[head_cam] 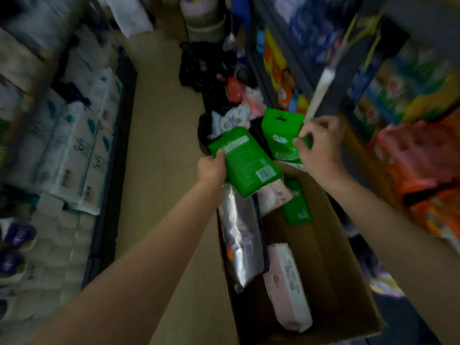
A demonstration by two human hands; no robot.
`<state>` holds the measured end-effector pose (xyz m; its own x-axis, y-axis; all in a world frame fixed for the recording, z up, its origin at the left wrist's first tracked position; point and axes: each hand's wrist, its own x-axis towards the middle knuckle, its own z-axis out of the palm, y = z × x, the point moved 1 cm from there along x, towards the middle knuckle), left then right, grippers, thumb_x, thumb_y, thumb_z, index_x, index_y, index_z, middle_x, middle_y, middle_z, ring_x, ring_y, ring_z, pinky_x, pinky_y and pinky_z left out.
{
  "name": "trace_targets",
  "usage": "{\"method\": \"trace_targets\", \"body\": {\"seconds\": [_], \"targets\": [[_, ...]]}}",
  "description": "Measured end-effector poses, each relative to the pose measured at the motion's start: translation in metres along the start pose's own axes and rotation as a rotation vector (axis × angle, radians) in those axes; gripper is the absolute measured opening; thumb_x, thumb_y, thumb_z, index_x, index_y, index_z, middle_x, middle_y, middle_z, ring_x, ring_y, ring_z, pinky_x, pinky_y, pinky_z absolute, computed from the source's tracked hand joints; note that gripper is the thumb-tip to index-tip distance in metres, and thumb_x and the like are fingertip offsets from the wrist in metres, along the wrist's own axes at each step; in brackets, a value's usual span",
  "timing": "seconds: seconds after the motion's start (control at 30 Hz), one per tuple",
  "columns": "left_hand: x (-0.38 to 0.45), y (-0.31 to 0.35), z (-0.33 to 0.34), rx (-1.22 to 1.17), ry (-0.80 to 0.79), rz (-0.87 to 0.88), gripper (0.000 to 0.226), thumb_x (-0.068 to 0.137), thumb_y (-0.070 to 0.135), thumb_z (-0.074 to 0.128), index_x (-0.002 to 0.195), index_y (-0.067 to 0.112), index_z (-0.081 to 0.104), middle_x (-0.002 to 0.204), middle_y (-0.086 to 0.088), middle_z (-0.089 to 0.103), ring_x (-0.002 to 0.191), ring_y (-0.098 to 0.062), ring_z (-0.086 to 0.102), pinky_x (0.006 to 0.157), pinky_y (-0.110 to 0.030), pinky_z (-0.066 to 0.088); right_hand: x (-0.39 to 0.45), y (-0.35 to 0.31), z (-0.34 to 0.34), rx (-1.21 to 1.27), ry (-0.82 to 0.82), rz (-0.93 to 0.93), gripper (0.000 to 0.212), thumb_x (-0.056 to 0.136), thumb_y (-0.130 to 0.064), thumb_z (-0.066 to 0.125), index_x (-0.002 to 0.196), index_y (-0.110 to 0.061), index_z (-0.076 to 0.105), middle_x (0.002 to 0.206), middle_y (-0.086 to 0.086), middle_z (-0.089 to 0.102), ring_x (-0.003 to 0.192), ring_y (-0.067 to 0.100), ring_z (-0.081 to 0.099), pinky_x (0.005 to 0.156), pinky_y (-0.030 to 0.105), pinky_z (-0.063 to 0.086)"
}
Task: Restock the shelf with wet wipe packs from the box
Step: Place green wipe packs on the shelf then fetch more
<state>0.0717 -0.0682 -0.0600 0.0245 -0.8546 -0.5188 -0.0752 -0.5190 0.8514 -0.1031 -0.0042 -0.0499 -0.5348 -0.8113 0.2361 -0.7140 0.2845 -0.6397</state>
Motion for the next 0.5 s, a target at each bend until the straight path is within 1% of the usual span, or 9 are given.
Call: {"method": "trace_targets", "body": {"seconds": [0.07, 0.17, 0.23, 0.27, 0.3, 0.33, 0.4, 0.43, 0.5], "targets": [[-0.019, 0.04, -0.03, -0.158, -0.009, -0.01, 0.014, 0.098, 0.014, 0.043, 0.097, 0.002, 0.049, 0.094, -0.014, 0.056, 0.07, -0.02, 0.056, 0.065, -0.031, 0.051, 0.017, -0.05, -0.031, 0.098, -0.06, -0.132, 0.011, 0.084, -0.008, 0.062, 0.078, -0.007, 0.053, 0.084, 0.01, 0.051, 0.083, 0.025, 0.05, 0.068, 0.026, 0.032], [-0.052, 0.098, -0.094, -0.304, -0.111, -0.036, 0.032, 0.101, 0.016, 0.033, 0.124, 0.0, 0.048, 0.108, -0.015, 0.061, 0.074, -0.018, 0.061, 0.078, -0.036, 0.049, 0.033, -0.132, -0.056, 0.288, -0.125, -0.104, 0.03, 0.087, -0.007, 0.057, 0.067, -0.021, 0.04, 0.058, -0.005, 0.039, 0.052, 0.006, 0.038, 0.052, 0.024, 0.029], [-0.075, 0.135, -0.145, -0.328, -0.141, -0.032, 0.033, 0.102, 0.021, 0.027, 0.097, 0.009, 0.057, 0.115, -0.01, 0.063, 0.054, -0.011, 0.065, 0.091, -0.039, 0.044, 0.031, -0.193, -0.064, 0.583, -0.183, 0.013, 0.033, 0.087, -0.005, 0.055, 0.062, -0.021, 0.04, 0.058, -0.002, 0.041, 0.049, 0.005, 0.04, 0.047, 0.022, 0.033], [-0.088, 0.151, -0.169, -0.333, -0.146, -0.023, 0.035, 0.102, 0.024, 0.025, 0.084, 0.013, 0.053, 0.101, -0.008, 0.068, 0.043, -0.01, 0.062, 0.096, -0.037, 0.043, 0.027, -0.224, -0.065, 0.752, -0.237, 0.073, 0.031, 0.088, -0.003, 0.052, 0.063, -0.02, 0.044, 0.061, 0.001, 0.046, 0.048, 0.007, 0.045, 0.046, 0.023, 0.038], [-0.102, 0.167, -0.194, -0.348, -0.141, -0.007, 0.037, 0.102, 0.025, 0.023, 0.08, 0.014, 0.05, 0.088, -0.008, 0.071, 0.046, -0.011, 0.065, 0.096, -0.032, 0.044, 0.023, -0.254, -0.062, 0.862, -0.286, 0.138, 0.026, 0.089, -0.003, 0.05, 0.068, -0.018, 0.049, 0.065, 0.006, 0.053, 0.046, 0.009, 0.051, 0.046, 0.021, 0.042], [-0.117, 0.182, -0.218, -0.371, -0.145, 0.019, 0.036, 0.102, 0.024, 0.023, 0.082, 0.015, 0.052, 0.091, -0.01, 0.072, 0.068, -0.014, 0.071, 0.095, -0.029, 0.045, 0.014, -0.285, -0.057, 0.916, -0.361, 0.194, 0.021, 0.091, -0.003, 0.047, 0.073, -0.014, 0.053, 0.069, 0.011, 0.061, 0.04, 0.007, 0.055, 0.044, 0.02, 0.046], [-0.141, 0.199, -0.267, -0.43, -0.121, 0.063, 0.036, 0.102, 0.02, 0.023, 0.093, 0.013, 0.057, 0.113, -0.014, 0.065, 0.108, -0.019, 0.063, 0.103, -0.031, 0.038, -0.017, -0.348, -0.047, 1.002, -0.56, 0.237, 0.024, 0.094, -0.008, 0.045, 0.073, -0.007, 0.055, 0.054, 0.008, 0.067, 0.03, 0.004, 0.054, 0.037, 0.017, 0.046], [-0.153, 0.204, -0.292, -0.436, -0.114, 0.093, 0.038, 0.102, 0.018, 0.024, 0.087, 0.012, 0.058, 0.1, -0.014, 0.07, 0.096, -0.017, 0.068, 0.101, -0.029, 0.04, -0.038, -0.383, -0.042, 1.066, -0.659, 0.257, 0.03, 0.096, -0.014, 0.045, 0.068, -0.008, 0.054, 0.042, 0.002, 0.062, 0.028, 0.005, 0.053, 0.032, 0.015, 0.042], [-0.171, 0.205, -0.346, -0.466, -0.114, 0.169, 0.047, 0.102, 0.016, 0.026, 0.069, 0.01, 0.058, 0.05, -0.007, 0.066, 0.042, -0.01, 0.063, 0.065, -0.015, 0.053, -0.084, -0.454, -0.033, 1.194, -0.868, 0.284, 0.045, 0.095, -0.029, 0.047, 0.055, -0.012, 0.06, 0.034, -0.003, 0.056, 0.027, 0.006, 0.052, 0.029, 0.013, 0.039]]}}
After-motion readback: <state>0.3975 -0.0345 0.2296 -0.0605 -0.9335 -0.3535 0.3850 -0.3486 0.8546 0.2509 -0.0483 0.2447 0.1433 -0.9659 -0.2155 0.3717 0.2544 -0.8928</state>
